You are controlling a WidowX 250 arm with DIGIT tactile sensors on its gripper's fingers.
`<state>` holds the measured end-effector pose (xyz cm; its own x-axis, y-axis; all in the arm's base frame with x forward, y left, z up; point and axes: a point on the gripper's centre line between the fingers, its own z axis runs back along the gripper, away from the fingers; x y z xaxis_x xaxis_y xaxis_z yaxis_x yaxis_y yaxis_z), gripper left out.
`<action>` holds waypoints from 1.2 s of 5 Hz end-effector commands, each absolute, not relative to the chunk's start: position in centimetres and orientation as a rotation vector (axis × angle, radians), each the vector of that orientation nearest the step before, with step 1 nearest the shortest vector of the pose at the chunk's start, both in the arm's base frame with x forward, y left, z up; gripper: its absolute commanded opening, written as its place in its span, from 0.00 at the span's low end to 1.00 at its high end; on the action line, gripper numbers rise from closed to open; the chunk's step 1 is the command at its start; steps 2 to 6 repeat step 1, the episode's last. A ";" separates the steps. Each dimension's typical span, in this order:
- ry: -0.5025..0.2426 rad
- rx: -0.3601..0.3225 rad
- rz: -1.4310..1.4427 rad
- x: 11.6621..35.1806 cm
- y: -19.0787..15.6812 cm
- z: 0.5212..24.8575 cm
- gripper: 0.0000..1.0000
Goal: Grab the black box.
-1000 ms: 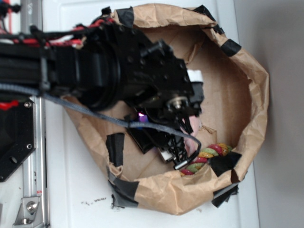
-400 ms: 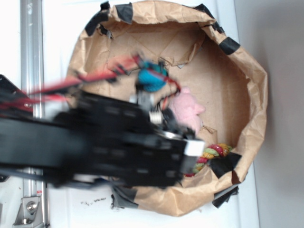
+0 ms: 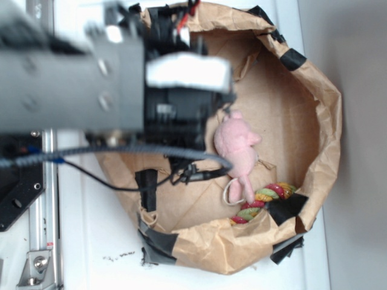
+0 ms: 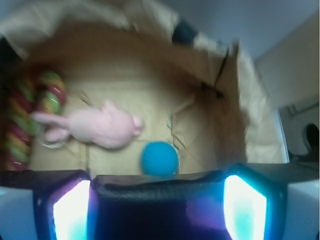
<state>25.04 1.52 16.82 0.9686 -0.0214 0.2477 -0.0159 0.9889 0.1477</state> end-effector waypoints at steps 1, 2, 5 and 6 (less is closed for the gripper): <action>-0.260 0.105 0.006 25.2 1.8 18.2 0.00; -0.260 0.105 0.006 25.2 1.8 18.2 0.00; -0.260 0.105 0.006 25.2 1.8 18.2 0.00; -0.260 0.105 0.006 25.2 1.8 18.2 0.00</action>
